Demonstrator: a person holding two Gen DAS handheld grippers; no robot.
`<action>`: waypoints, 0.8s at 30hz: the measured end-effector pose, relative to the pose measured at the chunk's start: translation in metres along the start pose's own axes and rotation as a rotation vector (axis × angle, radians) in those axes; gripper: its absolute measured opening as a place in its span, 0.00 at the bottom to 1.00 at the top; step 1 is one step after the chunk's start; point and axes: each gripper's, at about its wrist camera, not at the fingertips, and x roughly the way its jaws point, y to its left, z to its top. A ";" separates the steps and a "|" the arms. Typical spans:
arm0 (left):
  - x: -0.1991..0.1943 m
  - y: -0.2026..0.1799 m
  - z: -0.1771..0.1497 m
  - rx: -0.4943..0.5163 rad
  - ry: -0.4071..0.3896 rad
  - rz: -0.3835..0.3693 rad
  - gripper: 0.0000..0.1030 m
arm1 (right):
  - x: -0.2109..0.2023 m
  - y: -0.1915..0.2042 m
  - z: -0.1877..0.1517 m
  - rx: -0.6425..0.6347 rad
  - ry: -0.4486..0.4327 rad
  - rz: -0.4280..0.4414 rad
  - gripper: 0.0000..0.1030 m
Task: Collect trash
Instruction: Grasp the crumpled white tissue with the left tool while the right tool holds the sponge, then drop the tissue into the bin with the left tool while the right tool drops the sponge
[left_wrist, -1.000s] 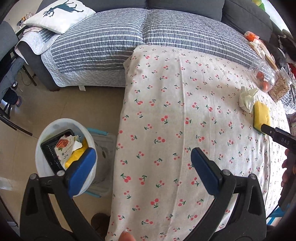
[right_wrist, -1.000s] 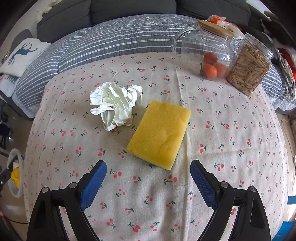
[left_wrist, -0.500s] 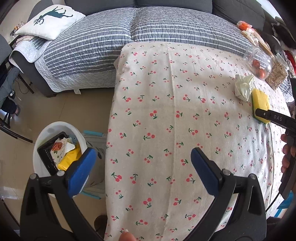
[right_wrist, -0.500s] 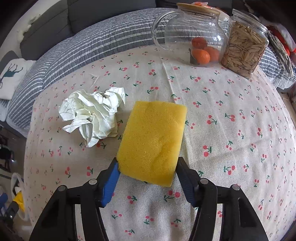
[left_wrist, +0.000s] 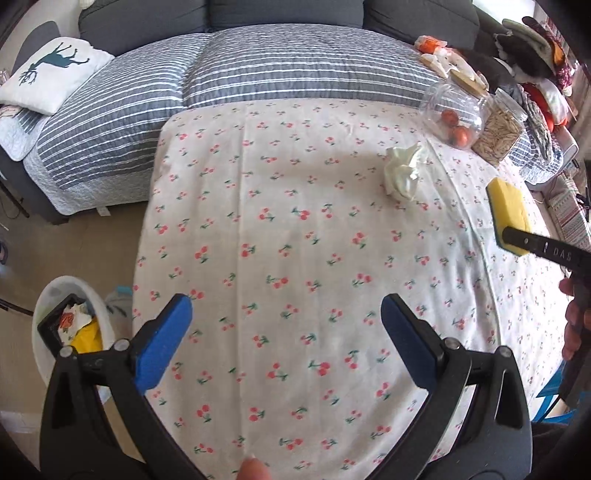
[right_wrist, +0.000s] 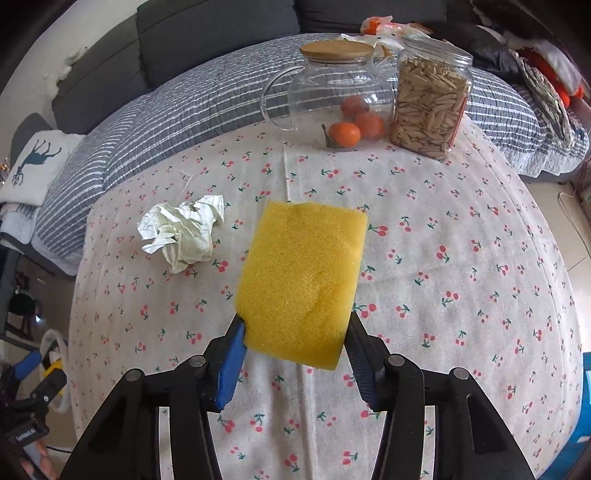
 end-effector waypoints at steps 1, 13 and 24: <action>0.005 -0.006 0.006 0.003 -0.003 -0.016 0.98 | -0.001 -0.005 -0.002 0.002 0.004 -0.002 0.51; 0.077 -0.088 0.078 0.054 -0.023 -0.122 0.68 | -0.005 -0.055 -0.018 0.032 0.088 -0.031 0.51; 0.100 -0.110 0.079 0.057 -0.019 -0.129 0.32 | -0.010 -0.068 -0.014 0.040 0.079 -0.025 0.51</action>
